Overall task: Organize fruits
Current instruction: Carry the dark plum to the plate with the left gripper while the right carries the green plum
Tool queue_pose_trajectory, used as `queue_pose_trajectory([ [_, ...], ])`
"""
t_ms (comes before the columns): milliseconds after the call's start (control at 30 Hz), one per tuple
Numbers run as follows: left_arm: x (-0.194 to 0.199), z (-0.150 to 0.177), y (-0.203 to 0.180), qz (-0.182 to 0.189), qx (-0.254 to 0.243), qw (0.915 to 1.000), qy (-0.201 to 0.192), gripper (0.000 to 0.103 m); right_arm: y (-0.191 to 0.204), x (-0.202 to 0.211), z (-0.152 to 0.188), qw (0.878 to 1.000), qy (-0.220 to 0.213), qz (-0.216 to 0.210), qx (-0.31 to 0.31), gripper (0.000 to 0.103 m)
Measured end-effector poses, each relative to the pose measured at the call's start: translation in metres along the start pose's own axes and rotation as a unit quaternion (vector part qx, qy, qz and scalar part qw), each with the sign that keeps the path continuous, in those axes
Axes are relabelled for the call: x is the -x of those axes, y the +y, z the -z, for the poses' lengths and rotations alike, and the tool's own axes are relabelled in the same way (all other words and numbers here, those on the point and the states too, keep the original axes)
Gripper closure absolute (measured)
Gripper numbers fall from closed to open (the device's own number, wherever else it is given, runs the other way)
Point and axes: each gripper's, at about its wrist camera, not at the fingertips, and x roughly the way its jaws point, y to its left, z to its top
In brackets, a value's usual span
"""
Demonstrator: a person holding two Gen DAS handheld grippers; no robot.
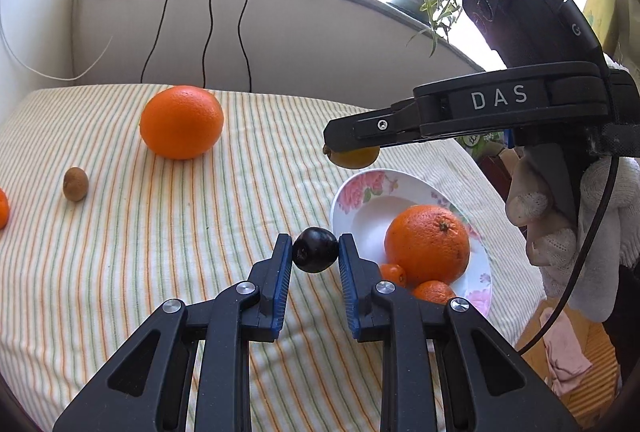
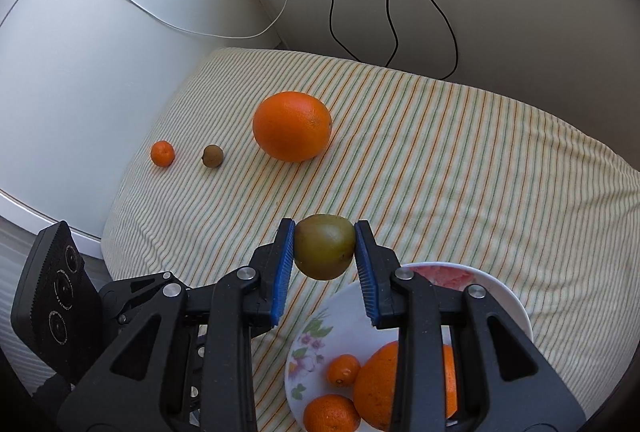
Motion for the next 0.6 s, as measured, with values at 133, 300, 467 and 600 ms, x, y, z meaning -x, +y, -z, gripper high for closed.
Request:
queue_pose_trajectory([
  [133,-0.003,0.0,-0.008,0.003,-0.007,1.0,0.003,0.081,-0.006,0.01,0.01,1.0,-0.003,0.007,-0.005,0.072],
  [300,-0.011,0.001,-0.018,0.006,-0.015,0.9998,0.007,0.081,-0.021,0.016,0.023,1.0,-0.004,0.018,-0.016,0.072],
  [467,-0.015,0.002,-0.026,0.008,-0.02,0.9997,0.011,0.081,-0.035,0.02,0.03,0.999,-0.004,0.025,-0.027,0.072],
  [600,-0.018,0.002,-0.031,0.007,-0.024,0.9996,0.014,0.081,-0.043,0.021,0.033,0.999,-0.005,0.028,-0.034,0.072],
])
